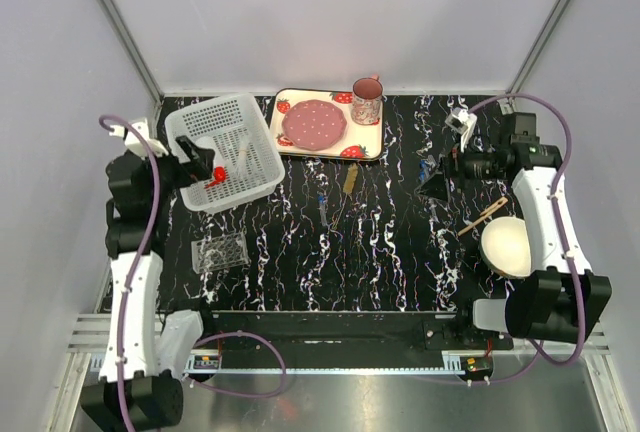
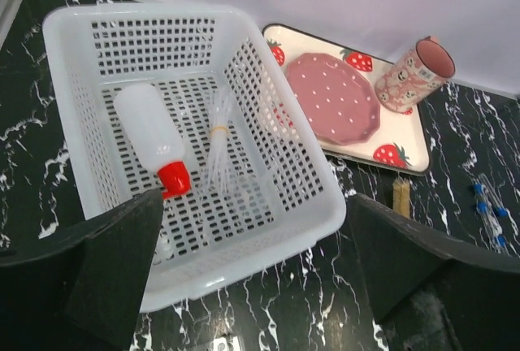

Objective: Organize the chemistry lab equipment

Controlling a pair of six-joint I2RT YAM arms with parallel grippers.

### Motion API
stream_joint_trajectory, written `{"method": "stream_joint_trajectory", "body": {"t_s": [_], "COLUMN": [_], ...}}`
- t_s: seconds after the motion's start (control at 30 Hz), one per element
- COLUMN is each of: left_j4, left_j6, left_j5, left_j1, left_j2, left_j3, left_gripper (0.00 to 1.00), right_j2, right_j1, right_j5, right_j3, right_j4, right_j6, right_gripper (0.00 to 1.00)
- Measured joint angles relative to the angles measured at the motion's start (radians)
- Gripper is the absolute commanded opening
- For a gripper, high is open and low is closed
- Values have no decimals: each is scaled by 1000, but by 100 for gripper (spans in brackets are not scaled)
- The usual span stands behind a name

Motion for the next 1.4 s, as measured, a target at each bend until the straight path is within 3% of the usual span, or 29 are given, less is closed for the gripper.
{"method": "stream_joint_trajectory", "body": {"t_s": [0.2, 0.43, 0.7, 0.83, 1.07, 1.2, 1.4], "left_j4": [-2, -82, -108, -109, -113, -103, -81], "left_j6": [-35, -68, -64, -64, -61, -69, -77], "left_j5": [146, 336, 379, 393, 418, 431, 451], "left_j1": [2, 2, -3, -4, -7, -8, -8], "left_j2": [-131, -176, -299, -307, -277, -273, -240], "left_j3": [-144, -240, -298, -301, -301, -310, -314], "left_gripper": [99, 99, 99, 99, 99, 99, 99], "right_j2": [27, 105, 297, 365, 317, 197, 100], "right_j1": [97, 327, 492, 517, 459, 285, 78], "right_j5": [95, 283, 472, 535, 613, 694, 824], "right_j3": [123, 200, 254, 261, 220, 112, -43], "right_j4": [-68, -91, -50, -20, -94, -142, -196], "right_j6": [6, 71, 191, 231, 42, -137, -530], "right_gripper": [96, 95, 95, 100, 100, 100, 96]}}
